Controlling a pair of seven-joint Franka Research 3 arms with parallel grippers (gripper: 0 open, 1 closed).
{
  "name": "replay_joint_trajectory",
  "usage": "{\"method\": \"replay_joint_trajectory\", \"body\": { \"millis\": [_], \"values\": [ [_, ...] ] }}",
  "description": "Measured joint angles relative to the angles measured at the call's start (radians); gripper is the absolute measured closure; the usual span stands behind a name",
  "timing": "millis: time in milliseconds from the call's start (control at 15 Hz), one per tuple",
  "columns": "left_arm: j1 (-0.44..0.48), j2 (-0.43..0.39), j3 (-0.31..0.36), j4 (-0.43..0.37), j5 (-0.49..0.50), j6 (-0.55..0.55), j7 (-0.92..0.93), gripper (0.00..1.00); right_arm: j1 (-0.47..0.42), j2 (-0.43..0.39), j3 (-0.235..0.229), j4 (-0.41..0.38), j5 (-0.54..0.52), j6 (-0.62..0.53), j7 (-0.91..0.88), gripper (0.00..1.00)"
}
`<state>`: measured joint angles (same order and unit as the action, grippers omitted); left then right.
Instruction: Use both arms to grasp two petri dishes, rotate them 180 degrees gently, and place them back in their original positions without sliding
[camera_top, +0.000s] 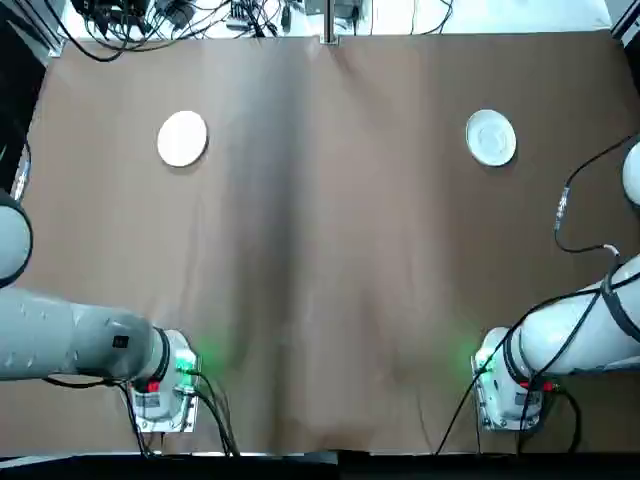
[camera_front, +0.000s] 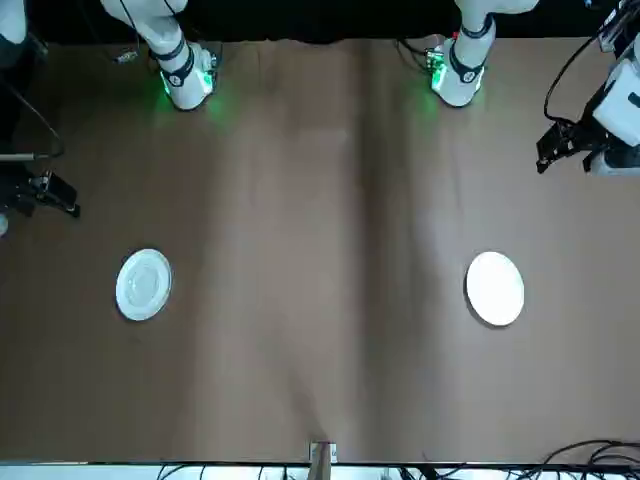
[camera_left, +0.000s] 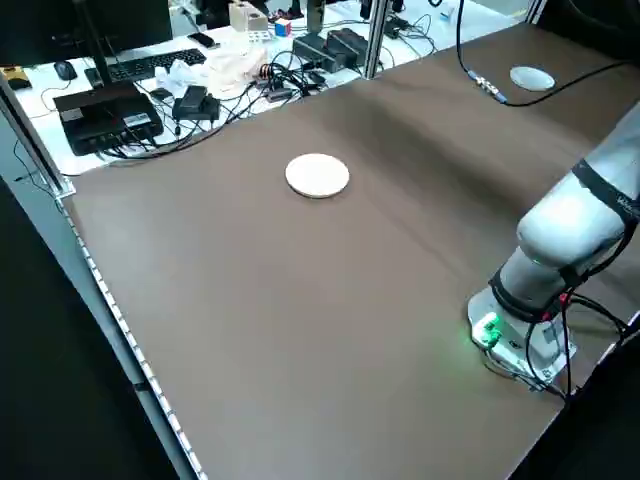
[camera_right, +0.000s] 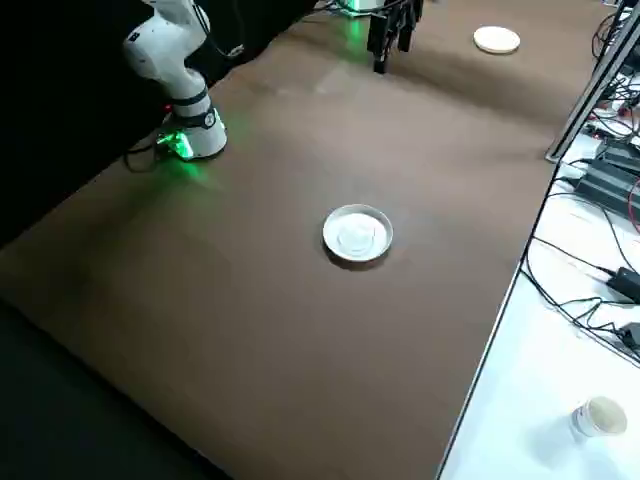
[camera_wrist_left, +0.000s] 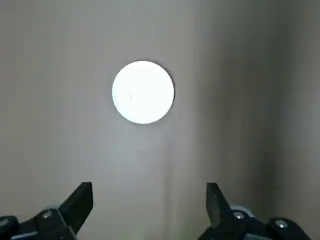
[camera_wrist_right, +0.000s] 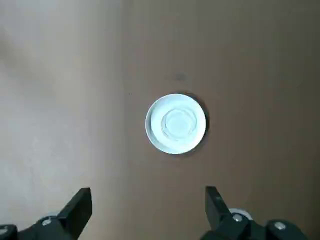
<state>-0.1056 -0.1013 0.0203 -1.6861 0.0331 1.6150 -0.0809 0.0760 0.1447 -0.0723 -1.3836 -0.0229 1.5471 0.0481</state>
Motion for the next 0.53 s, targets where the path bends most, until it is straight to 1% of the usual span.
{"method": "replay_joint_trajectory", "body": {
  "millis": [133,400,533],
  "values": [
    [0.0,-0.006,0.0,-0.004,0.0,0.002,0.0,0.0,-0.006,0.005,-0.002,-0.002,0.0,-0.001,0.002,0.0],
    [0.0,-0.009,0.0,-0.008,0.0,0.003,0.0,0.0,-0.045,0.006,-0.005,-0.002,0.008,0.0,0.0,0.0],
    [-0.001,-0.009,0.0,-0.011,0.0,0.004,0.0,0.0,-0.047,0.006,-0.004,-0.002,0.009,0.0,0.0,0.0]
  ]
}}
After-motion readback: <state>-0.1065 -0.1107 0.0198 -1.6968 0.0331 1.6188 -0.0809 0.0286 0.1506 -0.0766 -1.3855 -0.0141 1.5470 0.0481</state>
